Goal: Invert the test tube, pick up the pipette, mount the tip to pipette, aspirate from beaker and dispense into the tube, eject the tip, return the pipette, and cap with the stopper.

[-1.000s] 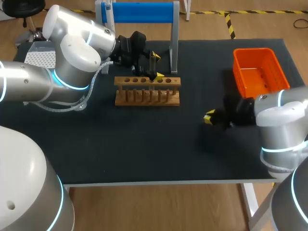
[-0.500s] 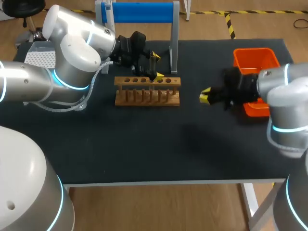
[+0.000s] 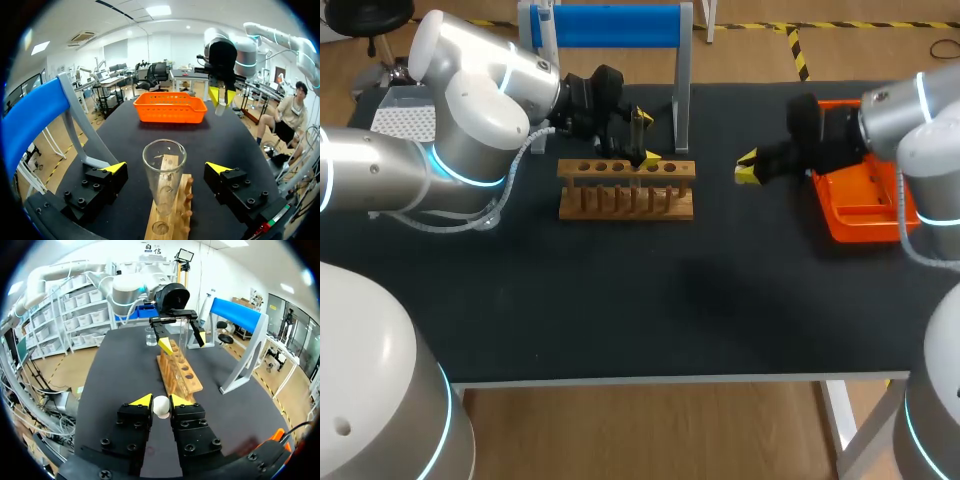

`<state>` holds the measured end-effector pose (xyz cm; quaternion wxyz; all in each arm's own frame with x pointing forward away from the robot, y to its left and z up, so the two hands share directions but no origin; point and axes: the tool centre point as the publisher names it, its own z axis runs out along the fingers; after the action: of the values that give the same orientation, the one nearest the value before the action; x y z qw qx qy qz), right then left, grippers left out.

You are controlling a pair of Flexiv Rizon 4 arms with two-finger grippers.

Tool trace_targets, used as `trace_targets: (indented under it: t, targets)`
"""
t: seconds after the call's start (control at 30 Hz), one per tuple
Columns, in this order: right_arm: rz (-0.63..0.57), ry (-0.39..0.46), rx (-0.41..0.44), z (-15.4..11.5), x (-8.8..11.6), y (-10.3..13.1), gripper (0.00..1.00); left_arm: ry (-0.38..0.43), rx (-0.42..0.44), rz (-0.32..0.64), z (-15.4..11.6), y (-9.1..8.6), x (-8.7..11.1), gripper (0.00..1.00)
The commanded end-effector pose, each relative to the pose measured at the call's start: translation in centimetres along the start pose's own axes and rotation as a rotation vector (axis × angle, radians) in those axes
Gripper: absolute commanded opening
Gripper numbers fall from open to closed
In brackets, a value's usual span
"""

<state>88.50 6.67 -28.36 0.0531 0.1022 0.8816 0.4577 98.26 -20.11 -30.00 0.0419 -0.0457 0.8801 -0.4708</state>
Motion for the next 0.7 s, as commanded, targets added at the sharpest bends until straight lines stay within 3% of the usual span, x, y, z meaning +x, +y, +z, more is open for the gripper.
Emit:
trace_targets:
  t: [0.03,0.47,0.7]
  targets:
    - [0.001,0.024,0.003,-0.2,-0.2,0.1,0.00,0.005,-0.003,-0.001,0.0,0.0,-0.1,1.00]
    - [0.001,0.024,0.003,-0.2,-0.2,0.1,0.00,0.005,-0.003,-0.001,0.0,0.0,-0.1,1.00]
    - [-0.060,0.080,-0.010,1.5,-2.9,3.9,0.00,0.005,-0.003,-0.001,0.0,0.0,-0.1,1.00]
